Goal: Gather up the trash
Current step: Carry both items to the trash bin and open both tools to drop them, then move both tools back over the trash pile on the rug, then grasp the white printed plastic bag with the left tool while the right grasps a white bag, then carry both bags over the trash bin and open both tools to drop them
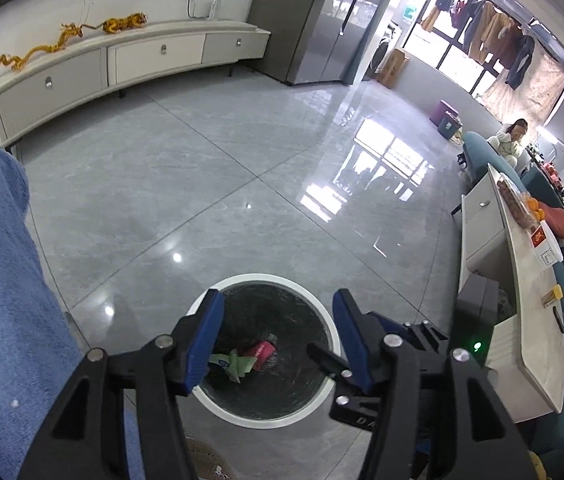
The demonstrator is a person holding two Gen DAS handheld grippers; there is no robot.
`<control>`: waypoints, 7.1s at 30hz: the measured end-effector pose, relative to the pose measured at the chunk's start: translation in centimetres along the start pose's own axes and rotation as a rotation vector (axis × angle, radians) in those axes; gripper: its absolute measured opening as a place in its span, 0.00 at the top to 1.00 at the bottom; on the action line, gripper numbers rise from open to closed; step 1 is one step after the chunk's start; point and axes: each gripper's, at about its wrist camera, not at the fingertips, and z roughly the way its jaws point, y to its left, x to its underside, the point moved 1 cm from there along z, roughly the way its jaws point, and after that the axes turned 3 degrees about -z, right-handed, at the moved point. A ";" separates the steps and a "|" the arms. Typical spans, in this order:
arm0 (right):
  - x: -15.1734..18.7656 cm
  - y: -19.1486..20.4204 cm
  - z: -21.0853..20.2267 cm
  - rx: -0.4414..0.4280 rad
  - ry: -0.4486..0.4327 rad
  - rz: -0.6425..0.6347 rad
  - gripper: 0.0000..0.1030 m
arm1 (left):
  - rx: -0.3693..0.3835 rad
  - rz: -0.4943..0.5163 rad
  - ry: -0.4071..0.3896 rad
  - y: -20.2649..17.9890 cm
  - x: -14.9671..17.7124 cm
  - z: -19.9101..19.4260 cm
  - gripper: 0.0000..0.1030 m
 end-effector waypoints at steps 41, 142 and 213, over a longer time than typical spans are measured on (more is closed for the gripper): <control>-1.9 22.2 -32.0 -0.148 -0.685 -0.323 0.08 | -0.426 -0.054 -0.796 10.4 11.1 -46.0 0.33; 2.9 35.9 -20.0 -0.496 -0.317 -0.497 0.74 | -0.634 -0.151 -0.513 17.6 23.3 -40.9 0.84; 1.7 0.7 -3.1 0.042 -0.081 0.174 0.46 | -0.114 0.131 0.002 0.2 3.7 -3.2 0.57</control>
